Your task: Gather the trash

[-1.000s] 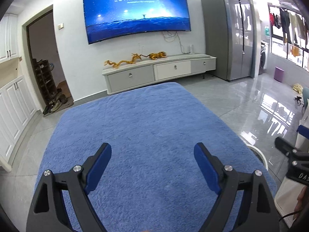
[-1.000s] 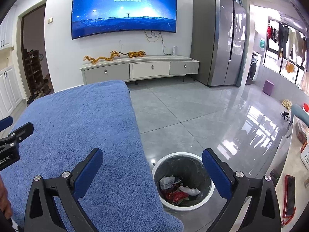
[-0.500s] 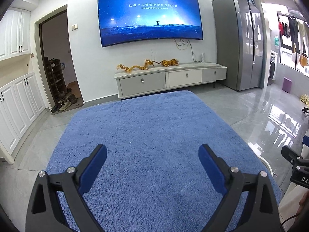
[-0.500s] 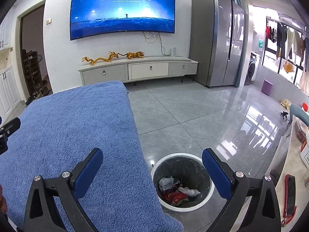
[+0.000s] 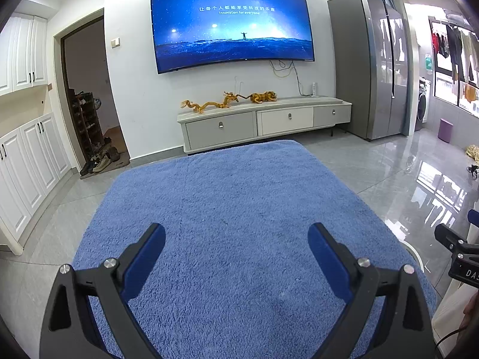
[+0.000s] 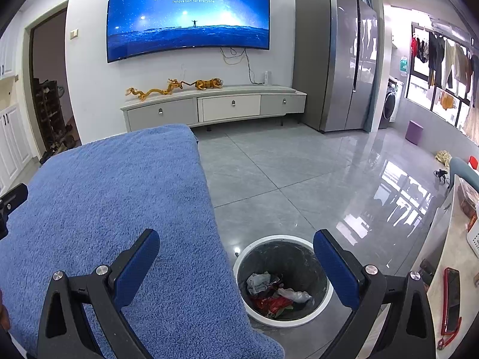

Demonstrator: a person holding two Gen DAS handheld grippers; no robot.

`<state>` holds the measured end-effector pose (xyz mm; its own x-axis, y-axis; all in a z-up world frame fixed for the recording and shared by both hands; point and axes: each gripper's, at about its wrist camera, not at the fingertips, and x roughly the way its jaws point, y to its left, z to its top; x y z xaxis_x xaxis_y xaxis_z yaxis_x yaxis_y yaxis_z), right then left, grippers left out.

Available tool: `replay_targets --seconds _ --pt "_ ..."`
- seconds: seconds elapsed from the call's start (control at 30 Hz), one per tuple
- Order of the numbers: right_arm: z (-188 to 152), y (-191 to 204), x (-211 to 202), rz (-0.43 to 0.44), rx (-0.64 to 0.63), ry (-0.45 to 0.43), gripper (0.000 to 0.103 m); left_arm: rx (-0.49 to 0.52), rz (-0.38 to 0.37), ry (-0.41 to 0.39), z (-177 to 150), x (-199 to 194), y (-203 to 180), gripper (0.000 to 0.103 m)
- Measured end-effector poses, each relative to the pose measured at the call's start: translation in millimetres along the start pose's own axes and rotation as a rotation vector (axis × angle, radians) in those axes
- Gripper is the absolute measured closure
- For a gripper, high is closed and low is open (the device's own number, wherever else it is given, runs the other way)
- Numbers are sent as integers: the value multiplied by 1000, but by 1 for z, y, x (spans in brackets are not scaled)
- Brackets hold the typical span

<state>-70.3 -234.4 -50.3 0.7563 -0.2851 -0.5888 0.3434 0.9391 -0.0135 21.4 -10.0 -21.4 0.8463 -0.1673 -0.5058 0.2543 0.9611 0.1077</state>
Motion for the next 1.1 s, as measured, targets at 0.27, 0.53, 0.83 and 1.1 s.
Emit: replay_targets --seconds 0.27,0.53,0.83,1.1 --pt "1 0 0 -1 -1 -1 0 -1 1 -1 0 0 1 7" --pt "0 0 1 -2 -2 0 0 0 1 -9 -2 0 2 6" --pt "1 0 2 -1 -3 1 0 3 -9 -13 -4 -1 1 6" --pt "1 0 3 -2 -2 2 0 -1 -22 5 -3 0 2 7"
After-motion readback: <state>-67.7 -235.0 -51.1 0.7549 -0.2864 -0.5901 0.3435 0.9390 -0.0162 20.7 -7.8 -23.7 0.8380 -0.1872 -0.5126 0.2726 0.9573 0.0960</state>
